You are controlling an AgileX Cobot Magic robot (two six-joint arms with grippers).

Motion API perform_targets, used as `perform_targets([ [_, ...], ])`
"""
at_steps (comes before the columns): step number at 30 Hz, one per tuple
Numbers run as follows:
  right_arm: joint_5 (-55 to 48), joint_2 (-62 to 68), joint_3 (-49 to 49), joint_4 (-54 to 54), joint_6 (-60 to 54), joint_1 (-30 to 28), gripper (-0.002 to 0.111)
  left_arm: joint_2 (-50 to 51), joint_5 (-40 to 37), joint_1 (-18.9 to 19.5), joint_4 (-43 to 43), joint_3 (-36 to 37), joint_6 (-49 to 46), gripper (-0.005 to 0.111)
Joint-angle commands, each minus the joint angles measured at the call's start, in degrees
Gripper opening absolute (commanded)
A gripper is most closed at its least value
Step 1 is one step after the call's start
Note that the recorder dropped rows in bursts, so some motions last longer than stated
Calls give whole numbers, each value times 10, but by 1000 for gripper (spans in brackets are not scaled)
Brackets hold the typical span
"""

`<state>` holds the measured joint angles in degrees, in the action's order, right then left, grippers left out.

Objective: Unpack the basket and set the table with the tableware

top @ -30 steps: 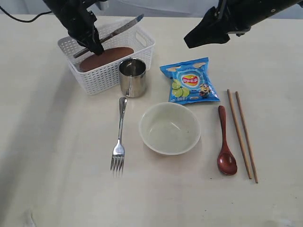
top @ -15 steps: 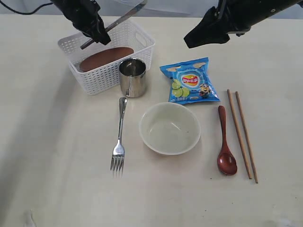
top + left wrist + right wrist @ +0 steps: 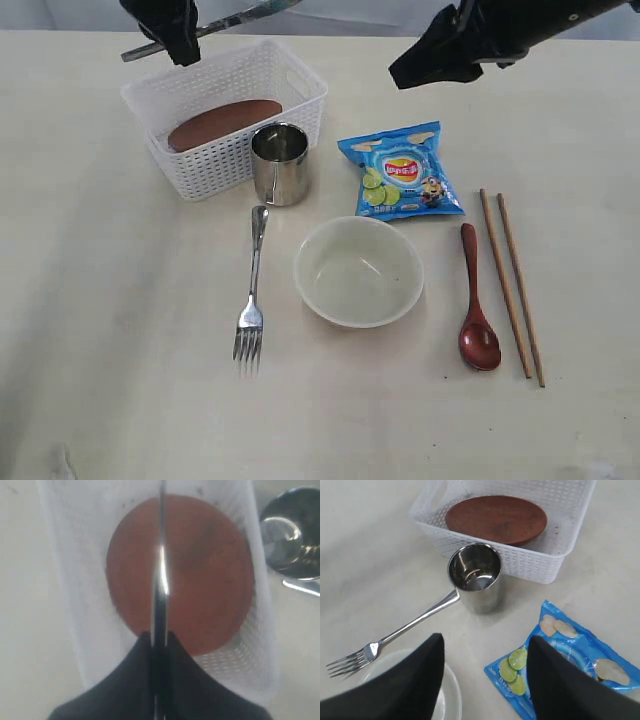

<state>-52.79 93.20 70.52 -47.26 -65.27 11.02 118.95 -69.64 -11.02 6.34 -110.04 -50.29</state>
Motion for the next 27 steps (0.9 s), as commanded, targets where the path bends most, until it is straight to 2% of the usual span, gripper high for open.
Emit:
perform_targets([
  [1, 26, -14, 0, -24, -5, -2, 49, -24, -3, -41, -50, 4, 57, 0],
  [6, 12, -54, 0, -22, 2, 3, 49, -45, -3, -64, -17, 11, 86, 0],
  [13, 7, -123, 0, -19, 17, 30, 49, -130, -3, -64, -24, 163, 73, 0],
  [17, -21, -144, 0, 23, 31, 64, 49, -170, -3, -64, 43, 204, 82, 0],
  [23, -1, -177, -29, 242, 144, 169, 49, -215, -3, -64, 106, 239, 142, 0],
  [27, 62, -212, -77, 417, 198, 277, 49, -229, -3, -64, 126, 274, 146, 0],
])
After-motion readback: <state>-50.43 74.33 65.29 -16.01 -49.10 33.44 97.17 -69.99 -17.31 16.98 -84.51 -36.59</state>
